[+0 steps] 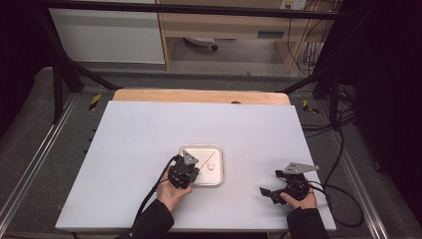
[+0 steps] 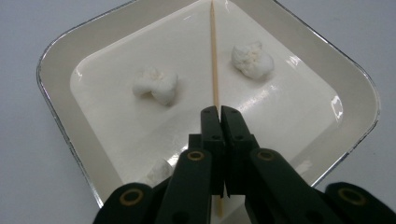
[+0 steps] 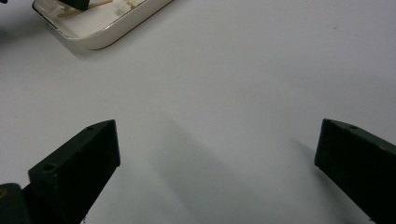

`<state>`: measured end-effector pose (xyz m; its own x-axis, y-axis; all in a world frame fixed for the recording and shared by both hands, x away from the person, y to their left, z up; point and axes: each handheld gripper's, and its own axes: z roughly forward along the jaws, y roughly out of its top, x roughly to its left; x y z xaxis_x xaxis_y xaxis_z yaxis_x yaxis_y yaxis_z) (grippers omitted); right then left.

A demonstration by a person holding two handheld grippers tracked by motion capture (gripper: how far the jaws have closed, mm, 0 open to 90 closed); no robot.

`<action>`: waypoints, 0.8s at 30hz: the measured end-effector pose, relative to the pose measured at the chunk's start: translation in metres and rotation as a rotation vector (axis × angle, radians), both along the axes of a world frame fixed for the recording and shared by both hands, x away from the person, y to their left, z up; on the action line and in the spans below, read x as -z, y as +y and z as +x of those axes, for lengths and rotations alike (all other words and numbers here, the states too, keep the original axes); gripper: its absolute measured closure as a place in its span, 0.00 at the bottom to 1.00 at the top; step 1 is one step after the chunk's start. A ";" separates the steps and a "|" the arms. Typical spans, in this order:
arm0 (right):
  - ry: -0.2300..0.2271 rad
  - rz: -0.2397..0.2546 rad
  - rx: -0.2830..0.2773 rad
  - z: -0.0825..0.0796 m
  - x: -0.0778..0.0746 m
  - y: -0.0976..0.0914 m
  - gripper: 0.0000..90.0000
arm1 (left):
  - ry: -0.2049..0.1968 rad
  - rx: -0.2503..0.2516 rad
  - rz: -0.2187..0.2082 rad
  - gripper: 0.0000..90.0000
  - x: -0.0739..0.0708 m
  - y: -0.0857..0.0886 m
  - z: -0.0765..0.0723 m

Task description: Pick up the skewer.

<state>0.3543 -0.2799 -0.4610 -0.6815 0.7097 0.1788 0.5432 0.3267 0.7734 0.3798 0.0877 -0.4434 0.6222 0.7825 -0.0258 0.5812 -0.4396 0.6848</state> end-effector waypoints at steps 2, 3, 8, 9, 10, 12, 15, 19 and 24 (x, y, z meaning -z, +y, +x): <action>0.002 0.001 0.001 0.000 0.000 0.000 0.01 | -0.001 0.001 -0.008 0.99 0.000 0.001 0.000; 0.003 0.002 0.000 0.000 0.000 0.000 0.01 | -0.005 0.001 -0.013 0.99 0.001 0.001 0.000; 0.002 0.000 0.000 0.000 0.000 0.000 0.01 | -0.028 0.004 -0.038 0.99 -0.004 0.005 -0.002; 0.001 0.000 0.000 0.000 0.000 0.000 0.01 | -0.028 0.004 -0.038 0.99 -0.004 0.005 -0.002; 0.001 0.000 0.000 0.000 0.000 0.000 0.01 | -0.034 0.001 -0.048 0.99 -0.006 0.006 -0.002; 0.001 0.000 -0.001 0.000 0.000 0.000 0.01 | -0.034 0.001 -0.052 0.99 -0.007 0.007 -0.002; 0.001 0.000 -0.001 0.000 0.000 0.000 0.01 | -0.042 0.010 -0.059 0.99 -0.010 0.012 -0.004; 0.000 -0.001 -0.001 0.000 0.000 0.000 0.01 | -0.047 0.023 -0.059 0.99 -0.013 0.017 -0.004; -0.004 -0.003 0.001 0.000 -0.001 0.001 0.01 | -0.045 0.041 -0.060 0.99 -0.015 0.023 -0.004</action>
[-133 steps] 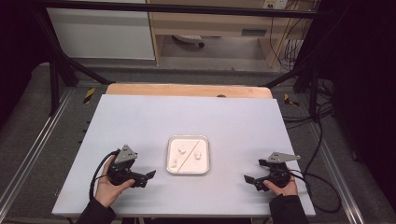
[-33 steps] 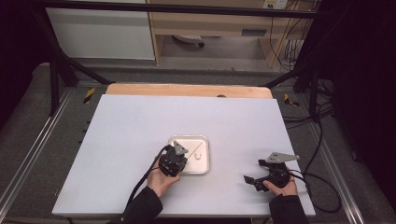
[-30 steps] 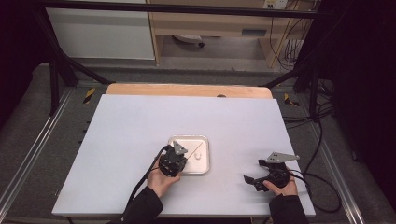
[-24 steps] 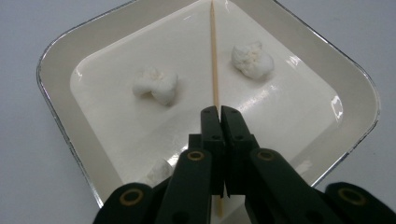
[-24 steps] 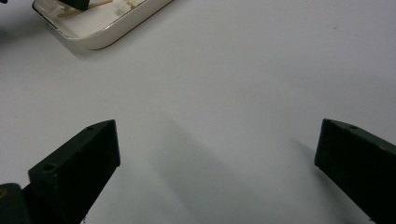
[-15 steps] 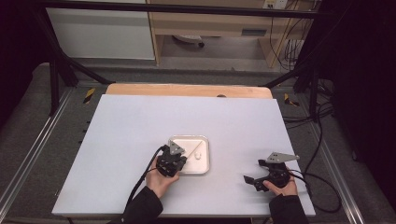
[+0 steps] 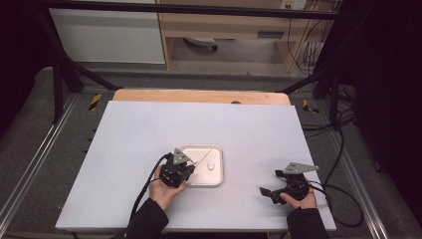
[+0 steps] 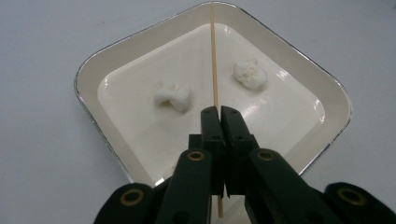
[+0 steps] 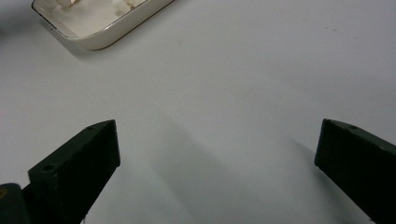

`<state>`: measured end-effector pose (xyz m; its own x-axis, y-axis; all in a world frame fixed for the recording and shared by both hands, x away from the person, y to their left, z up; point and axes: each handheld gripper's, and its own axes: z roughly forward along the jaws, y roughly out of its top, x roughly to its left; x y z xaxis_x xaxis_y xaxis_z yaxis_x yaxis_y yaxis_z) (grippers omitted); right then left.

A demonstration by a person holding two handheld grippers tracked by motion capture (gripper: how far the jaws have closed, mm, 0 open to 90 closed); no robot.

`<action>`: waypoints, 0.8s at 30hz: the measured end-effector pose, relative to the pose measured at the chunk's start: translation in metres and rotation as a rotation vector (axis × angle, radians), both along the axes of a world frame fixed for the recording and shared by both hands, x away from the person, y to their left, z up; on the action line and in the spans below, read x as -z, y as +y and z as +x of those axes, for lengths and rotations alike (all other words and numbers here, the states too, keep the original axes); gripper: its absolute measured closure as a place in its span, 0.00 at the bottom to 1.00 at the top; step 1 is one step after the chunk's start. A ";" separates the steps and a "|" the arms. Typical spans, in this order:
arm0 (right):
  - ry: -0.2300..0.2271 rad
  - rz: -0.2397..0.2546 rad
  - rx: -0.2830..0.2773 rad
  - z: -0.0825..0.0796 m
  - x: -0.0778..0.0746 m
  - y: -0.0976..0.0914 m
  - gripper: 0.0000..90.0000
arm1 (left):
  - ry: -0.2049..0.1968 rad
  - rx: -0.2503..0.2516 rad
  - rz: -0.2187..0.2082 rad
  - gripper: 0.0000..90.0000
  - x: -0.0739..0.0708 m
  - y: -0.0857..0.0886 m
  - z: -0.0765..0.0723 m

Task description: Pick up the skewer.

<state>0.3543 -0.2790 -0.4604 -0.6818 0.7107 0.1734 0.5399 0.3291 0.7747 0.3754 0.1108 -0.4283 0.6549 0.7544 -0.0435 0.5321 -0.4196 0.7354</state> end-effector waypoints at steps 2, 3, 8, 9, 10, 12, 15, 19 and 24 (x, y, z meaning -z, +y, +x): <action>-0.003 0.001 -0.004 0.000 -0.001 0.001 0.01 | 0.000 0.013 0.000 0.99 -0.001 0.003 -0.001; -0.006 0.001 -0.006 0.000 -0.001 0.001 0.01 | -0.002 0.024 -0.001 0.99 -0.003 0.005 -0.001; -0.022 -0.010 -0.010 0.000 -0.004 0.005 0.01 | 0.000 0.044 -0.009 0.99 -0.005 0.010 -0.002; -0.022 -0.010 -0.010 0.000 -0.004 0.005 0.01 | -0.001 0.053 -0.009 0.99 -0.006 0.011 -0.002; -0.021 -0.012 -0.009 0.000 -0.004 0.006 0.01 | 0.000 0.057 -0.014 0.99 -0.006 0.012 -0.003; -0.030 -0.020 -0.006 0.000 -0.006 0.008 0.01 | 0.001 0.066 -0.019 0.99 -0.008 0.014 -0.004; -0.035 -0.023 -0.005 0.000 -0.008 0.010 0.01 | 0.007 0.087 -0.025 0.99 -0.009 0.015 -0.004; -0.054 -0.052 0.000 0.000 -0.010 0.016 0.01 | 0.008 0.113 -0.024 0.99 -0.011 0.016 -0.006; -0.084 -0.102 -0.018 -0.001 -0.015 0.026 0.01 | 0.007 0.136 -0.026 0.99 -0.015 0.019 -0.008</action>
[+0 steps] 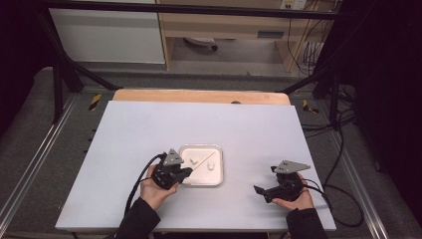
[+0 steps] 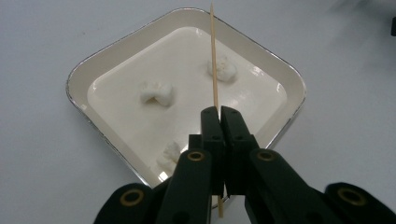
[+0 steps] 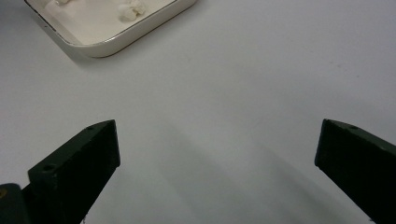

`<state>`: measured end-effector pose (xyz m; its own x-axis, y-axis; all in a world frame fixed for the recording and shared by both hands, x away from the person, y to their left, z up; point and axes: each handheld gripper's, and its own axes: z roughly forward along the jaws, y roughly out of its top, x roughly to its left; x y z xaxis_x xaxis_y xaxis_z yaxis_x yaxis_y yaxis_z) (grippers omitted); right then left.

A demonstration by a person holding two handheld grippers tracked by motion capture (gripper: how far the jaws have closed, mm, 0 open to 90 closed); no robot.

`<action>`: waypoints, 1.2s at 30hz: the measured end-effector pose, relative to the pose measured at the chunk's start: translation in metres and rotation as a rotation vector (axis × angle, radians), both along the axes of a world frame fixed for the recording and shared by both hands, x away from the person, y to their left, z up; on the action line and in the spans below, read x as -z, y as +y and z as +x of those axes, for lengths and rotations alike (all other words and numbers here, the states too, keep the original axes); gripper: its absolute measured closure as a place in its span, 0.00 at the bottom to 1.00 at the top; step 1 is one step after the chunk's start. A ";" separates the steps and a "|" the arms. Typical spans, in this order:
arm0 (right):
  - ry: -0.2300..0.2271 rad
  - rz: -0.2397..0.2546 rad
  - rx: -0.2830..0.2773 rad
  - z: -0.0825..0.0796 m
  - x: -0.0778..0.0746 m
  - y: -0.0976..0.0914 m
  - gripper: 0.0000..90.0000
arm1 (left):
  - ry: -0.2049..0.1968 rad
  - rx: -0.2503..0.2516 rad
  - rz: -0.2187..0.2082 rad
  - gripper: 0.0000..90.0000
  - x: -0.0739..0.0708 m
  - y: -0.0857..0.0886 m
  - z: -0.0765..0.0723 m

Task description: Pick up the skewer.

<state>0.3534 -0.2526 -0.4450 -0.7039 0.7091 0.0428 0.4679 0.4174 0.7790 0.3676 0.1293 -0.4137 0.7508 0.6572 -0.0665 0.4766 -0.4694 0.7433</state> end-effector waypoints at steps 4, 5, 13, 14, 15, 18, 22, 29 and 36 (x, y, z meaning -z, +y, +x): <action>-0.012 -0.013 -0.013 -0.001 -0.003 0.005 0.01 | -0.002 0.015 0.005 0.99 -0.003 0.004 -0.002; -0.020 -0.022 -0.019 -0.001 -0.004 0.008 0.01 | -0.002 0.018 0.005 0.99 -0.004 0.004 -0.003; -0.059 -0.066 -0.065 -0.003 -0.010 0.025 0.01 | -0.009 0.053 0.021 0.99 -0.008 0.011 -0.006; -0.064 -0.069 -0.069 -0.004 -0.010 0.027 0.01 | -0.009 0.059 0.021 0.99 -0.008 0.011 -0.006; -0.070 -0.079 -0.077 -0.004 -0.011 0.030 0.01 | -0.008 0.062 0.020 0.99 -0.009 0.011 -0.006; -0.088 -0.108 -0.100 -0.005 -0.013 0.037 0.01 | -0.008 0.069 0.022 0.99 -0.009 0.010 -0.006; -0.106 -0.145 -0.117 -0.007 -0.015 0.044 0.01 | -0.005 0.085 0.026 0.99 -0.010 0.008 -0.007; -0.151 -0.208 -0.154 -0.009 -0.020 0.056 0.03 | 0.000 0.110 0.033 0.99 -0.011 0.003 -0.006; -0.215 -0.279 -0.199 -0.010 -0.026 0.070 0.04 | 0.005 0.141 0.046 0.99 -0.012 -0.005 -0.007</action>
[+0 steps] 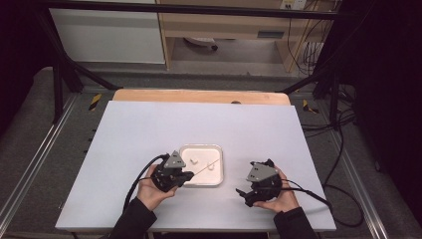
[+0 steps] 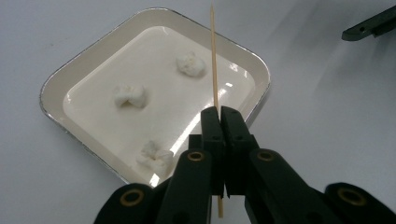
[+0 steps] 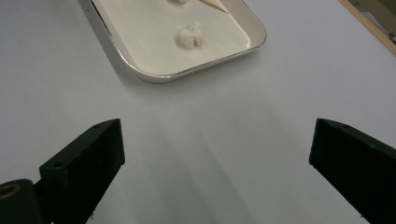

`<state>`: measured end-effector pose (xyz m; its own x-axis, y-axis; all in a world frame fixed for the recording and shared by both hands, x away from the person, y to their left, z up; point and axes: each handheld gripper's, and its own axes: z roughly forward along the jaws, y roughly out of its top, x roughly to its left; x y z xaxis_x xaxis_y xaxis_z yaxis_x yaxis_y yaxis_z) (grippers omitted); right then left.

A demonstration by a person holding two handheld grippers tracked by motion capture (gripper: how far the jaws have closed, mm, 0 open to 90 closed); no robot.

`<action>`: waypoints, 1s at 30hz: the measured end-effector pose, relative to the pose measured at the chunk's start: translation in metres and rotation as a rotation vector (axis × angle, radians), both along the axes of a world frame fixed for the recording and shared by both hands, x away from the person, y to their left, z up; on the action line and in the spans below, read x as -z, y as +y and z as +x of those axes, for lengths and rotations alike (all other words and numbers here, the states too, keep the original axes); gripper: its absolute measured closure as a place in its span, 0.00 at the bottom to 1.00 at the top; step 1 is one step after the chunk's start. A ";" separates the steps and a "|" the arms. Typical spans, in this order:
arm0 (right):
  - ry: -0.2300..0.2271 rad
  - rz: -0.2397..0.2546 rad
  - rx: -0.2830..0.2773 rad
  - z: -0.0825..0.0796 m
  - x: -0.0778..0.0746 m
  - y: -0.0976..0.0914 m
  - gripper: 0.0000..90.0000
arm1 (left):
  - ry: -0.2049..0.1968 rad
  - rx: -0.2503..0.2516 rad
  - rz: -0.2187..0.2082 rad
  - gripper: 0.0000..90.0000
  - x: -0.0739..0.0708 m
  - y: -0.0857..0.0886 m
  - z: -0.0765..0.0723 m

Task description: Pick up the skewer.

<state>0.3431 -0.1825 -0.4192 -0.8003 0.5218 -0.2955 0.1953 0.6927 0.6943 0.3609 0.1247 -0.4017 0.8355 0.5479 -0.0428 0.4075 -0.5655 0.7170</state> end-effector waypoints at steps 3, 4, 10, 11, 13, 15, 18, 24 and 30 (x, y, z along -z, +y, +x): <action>-0.017 -0.024 -0.016 0.000 -0.002 0.004 0.05 | 0.003 0.014 0.004 0.99 0.000 -0.003 0.000; -0.022 -0.032 -0.022 0.000 -0.002 0.006 0.05 | 0.003 0.015 0.004 0.99 -0.001 -0.004 0.000; -0.047 -0.068 -0.049 -0.001 -0.005 0.013 0.07 | 0.004 0.043 0.016 0.99 -0.002 -0.014 0.000; -0.051 -0.073 -0.054 -0.001 -0.005 0.014 0.07 | 0.005 0.047 0.018 0.99 -0.003 -0.015 0.000; -0.059 -0.079 -0.062 -0.001 -0.006 0.015 0.07 | 0.006 0.054 0.016 0.99 -0.004 -0.018 0.000; -0.070 -0.084 -0.074 -0.001 -0.007 0.017 0.08 | 0.005 0.062 0.017 0.99 -0.005 -0.021 0.000; -0.094 -0.108 -0.097 -0.002 -0.010 0.020 0.10 | 0.002 0.076 0.029 0.99 -0.007 -0.026 -0.001; -0.123 -0.149 -0.138 -0.004 -0.011 0.023 0.16 | -0.001 0.100 0.032 0.99 -0.010 -0.034 -0.002; -0.157 -0.171 -0.173 -0.004 -0.010 0.026 0.22 | 0.001 0.124 0.050 0.99 -0.012 -0.042 -0.001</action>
